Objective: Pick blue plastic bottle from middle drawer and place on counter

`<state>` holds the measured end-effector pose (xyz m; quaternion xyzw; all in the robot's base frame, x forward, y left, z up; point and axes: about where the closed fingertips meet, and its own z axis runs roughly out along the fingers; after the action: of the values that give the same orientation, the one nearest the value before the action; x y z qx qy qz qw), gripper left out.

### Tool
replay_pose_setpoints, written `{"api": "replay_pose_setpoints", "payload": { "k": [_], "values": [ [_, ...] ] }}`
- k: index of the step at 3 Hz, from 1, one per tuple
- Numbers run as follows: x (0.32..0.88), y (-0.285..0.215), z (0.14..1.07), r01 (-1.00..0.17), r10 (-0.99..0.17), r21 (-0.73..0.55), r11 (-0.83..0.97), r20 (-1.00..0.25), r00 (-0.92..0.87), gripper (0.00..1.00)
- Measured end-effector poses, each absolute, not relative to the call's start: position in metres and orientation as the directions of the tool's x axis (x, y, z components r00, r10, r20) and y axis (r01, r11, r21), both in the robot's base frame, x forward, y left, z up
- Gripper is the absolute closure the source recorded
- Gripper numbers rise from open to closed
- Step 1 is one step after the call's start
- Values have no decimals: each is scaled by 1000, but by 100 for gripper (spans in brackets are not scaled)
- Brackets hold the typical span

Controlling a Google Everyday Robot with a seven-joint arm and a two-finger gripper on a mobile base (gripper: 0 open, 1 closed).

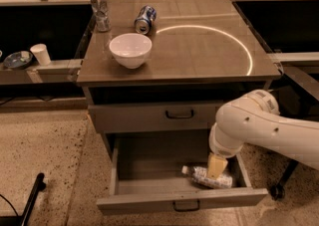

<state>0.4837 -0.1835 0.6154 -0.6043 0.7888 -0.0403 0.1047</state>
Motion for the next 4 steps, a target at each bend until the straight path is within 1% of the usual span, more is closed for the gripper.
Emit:
{"api": "replay_pose_setpoints", "payload": {
  "k": [1, 3, 4],
  "values": [
    [496, -186, 566, -943, -958, -180, 281, -114, -264, 27],
    [506, -188, 480, -949, -951, -105, 296, -121, -283, 35],
    [509, -185, 446, -953, -951, -68, 295, -120, -286, 34]
  ]
}}
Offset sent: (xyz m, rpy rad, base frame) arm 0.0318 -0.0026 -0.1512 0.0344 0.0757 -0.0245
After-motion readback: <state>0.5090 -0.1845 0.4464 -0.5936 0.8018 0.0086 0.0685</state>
